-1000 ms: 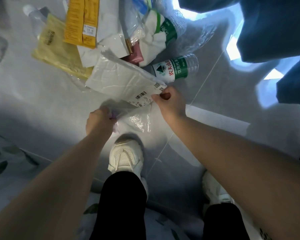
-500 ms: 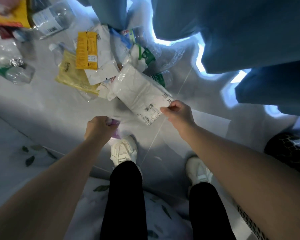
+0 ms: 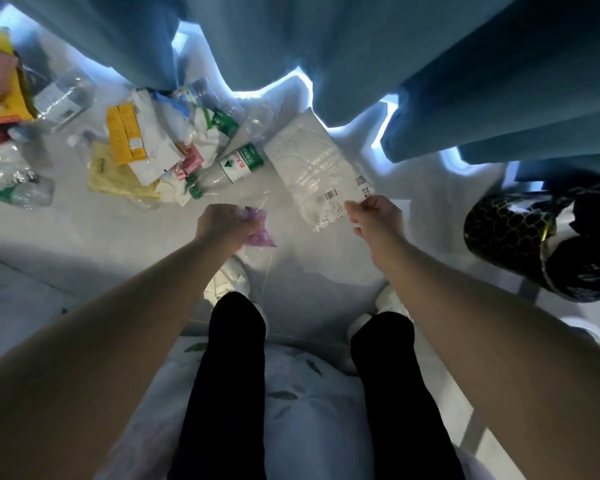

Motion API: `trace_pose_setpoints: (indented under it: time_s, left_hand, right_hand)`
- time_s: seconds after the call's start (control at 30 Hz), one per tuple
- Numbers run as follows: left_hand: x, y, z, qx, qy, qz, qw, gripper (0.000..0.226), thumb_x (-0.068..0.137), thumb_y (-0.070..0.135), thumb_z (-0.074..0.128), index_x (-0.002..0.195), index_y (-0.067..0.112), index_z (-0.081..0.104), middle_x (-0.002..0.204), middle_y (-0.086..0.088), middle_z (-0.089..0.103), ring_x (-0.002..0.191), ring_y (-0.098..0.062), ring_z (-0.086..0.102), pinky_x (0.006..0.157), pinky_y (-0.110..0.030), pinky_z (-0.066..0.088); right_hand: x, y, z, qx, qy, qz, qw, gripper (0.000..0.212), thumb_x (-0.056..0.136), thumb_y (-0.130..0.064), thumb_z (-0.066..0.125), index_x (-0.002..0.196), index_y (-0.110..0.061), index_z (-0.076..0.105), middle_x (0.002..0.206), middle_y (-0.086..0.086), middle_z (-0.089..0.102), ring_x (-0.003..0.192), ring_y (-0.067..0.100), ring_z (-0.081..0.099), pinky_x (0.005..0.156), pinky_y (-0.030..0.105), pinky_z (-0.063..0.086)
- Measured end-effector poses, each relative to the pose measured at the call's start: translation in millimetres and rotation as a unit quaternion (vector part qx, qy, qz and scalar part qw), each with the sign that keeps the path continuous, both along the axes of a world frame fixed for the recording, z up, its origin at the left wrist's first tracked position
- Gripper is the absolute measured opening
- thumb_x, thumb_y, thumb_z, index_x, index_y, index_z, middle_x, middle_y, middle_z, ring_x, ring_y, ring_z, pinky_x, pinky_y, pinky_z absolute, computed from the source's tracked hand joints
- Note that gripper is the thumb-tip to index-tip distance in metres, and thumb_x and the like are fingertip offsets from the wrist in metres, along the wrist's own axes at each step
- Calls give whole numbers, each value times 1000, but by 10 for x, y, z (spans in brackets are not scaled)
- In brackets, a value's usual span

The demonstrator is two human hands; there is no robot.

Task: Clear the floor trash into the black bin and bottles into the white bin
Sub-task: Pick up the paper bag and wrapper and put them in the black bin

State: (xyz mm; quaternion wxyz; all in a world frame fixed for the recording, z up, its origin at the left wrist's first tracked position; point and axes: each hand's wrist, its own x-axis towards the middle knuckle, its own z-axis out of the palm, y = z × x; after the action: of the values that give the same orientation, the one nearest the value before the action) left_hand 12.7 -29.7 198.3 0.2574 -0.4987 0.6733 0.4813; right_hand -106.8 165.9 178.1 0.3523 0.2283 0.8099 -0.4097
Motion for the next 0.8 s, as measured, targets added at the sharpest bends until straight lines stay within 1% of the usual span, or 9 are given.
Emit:
trace_pose_setpoints:
  time_s: [0.13,0.23,0.3,0.37,0.43,0.53,0.6,0.7,0.8]
  left_hand:
    - [-205,332,266,20,16,-39,999,25,83,21,72,105,9,72,85,-4,72,65,-8,69,74,-34,56]
    - [-364,648,448,29,19,-59,998,29,80,23,74,106,9,72,88,-10,74,82,-22,72,77,-41,58]
    - [-509,932,560,29,24,-67,997,29,80,21,75,106,9,72,89,-9,74,82,-21,71,61,-27,54]
    - [-697,1263,684,34,34,-72,996,22,80,18,75,99,8,72,76,-3,74,67,-11,70,48,-18,46]
    - [-910,1631,813,40,39,-81,995,14,81,13,74,93,9,70,58,3,69,50,1,63,43,-13,42]
    - [-1239,2212,977,72,42,-108,991,8,82,2,70,86,8,67,44,10,62,40,1,60,41,-10,43]
    - [-1446,2590,1026,95,41,-123,987,7,80,0,71,85,4,69,50,4,66,48,-8,66,47,-15,50]
    - [-1756,3139,1071,76,47,-173,981,5,78,7,73,77,10,69,67,1,71,61,-9,64,45,-13,40]
    - [-2000,3618,1058,67,46,-228,970,12,73,19,77,81,11,73,92,-6,74,75,-15,62,60,-20,41]
  right_hand:
    - [24,402,170,-12,-8,-71,997,27,82,-20,74,68,-18,50,66,1,58,63,16,51,66,33,49]
    - [20,786,309,-24,-7,-106,994,27,82,-18,73,68,-18,50,66,2,58,62,15,50,66,34,48]
    - [-10,1131,419,-24,0,-120,992,27,82,-19,73,67,-17,50,69,4,59,67,17,52,68,36,50]
    - [-59,1529,545,-22,1,-140,990,27,82,-21,74,68,-17,51,69,5,59,68,18,52,68,36,51]
    - [-109,1955,668,-23,1,-161,987,29,81,-22,75,66,-17,50,67,4,58,65,18,51,64,35,48]
    - [-206,2610,849,-17,16,-190,981,31,78,-19,78,63,-18,50,65,6,55,63,17,47,63,34,42]
    - [-295,3026,967,-14,26,-226,974,31,79,-18,77,63,-18,50,63,2,55,61,16,47,64,34,43]
    - [-444,3600,1145,-19,33,-285,958,28,82,-18,75,68,-17,51,67,1,56,64,15,51,70,33,48]
    - [-509,4058,1215,-1,54,-341,939,26,82,-21,75,71,-16,51,71,2,56,69,16,52,73,34,50]
